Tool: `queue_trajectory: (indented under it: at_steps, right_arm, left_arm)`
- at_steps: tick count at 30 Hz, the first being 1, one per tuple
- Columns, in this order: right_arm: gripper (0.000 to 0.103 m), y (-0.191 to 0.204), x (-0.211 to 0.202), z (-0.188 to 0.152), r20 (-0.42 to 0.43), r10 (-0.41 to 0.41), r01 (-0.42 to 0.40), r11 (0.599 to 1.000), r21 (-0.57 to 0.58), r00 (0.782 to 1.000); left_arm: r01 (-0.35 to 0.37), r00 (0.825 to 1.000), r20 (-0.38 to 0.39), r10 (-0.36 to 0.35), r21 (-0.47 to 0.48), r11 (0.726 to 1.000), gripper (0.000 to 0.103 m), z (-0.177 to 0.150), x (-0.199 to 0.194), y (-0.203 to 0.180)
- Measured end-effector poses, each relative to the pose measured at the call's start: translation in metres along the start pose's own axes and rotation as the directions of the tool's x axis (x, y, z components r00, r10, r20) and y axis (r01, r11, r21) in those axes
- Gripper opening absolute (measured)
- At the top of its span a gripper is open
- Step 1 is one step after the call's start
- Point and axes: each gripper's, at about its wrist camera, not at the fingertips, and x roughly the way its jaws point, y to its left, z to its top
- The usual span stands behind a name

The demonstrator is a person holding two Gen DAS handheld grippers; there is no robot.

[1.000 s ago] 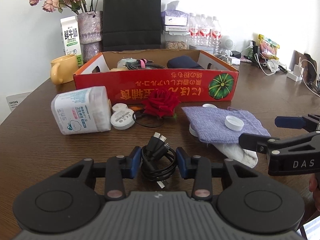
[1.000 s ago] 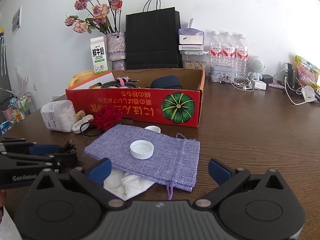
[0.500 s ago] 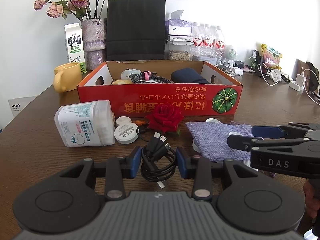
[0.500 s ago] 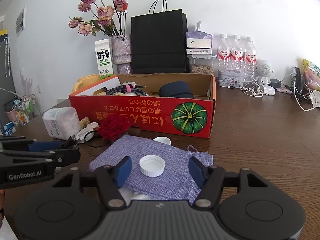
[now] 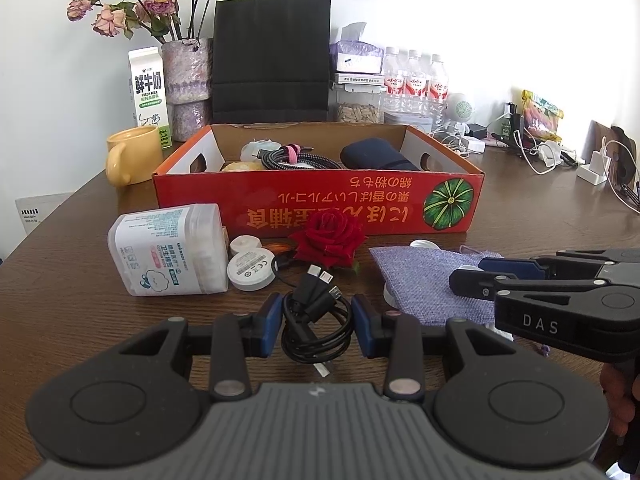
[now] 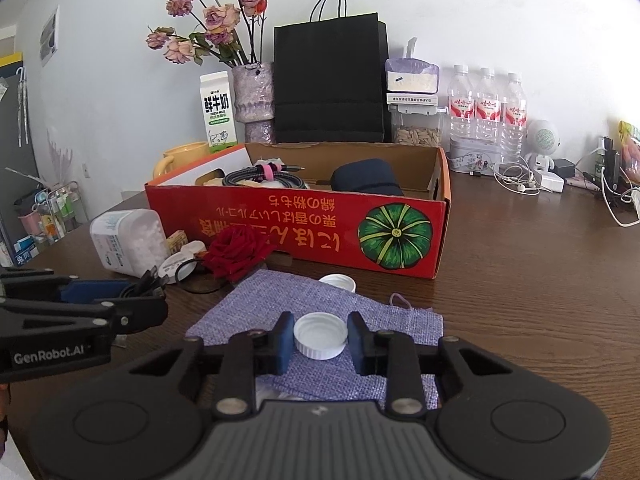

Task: Organize objects
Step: 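Carry the USB cables and white cap into the red box and release both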

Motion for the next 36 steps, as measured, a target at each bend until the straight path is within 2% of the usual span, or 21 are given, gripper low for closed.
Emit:
queue_trajectory:
  at_steps: [18, 36]
  right_arm:
    - [0.027, 0.006, -0.009, 0.018, 0.061, 0.009, -0.007, 0.999, -0.033, 0.998]
    - [0.027, 0.01, 0.011, 0.075, 0.165, 0.014, 0.0, 0.996, -0.09, 0.986]
  left_arm:
    - [0.009, 0.998, 0.068, -0.009, -0.001, 1.0, 0.038, 0.022, -0.004, -0.001]
    - [0.024, 0.981, 0.194, -0.021, -0.009, 1.0, 0.038, 0.081, 0.015, 0.0]
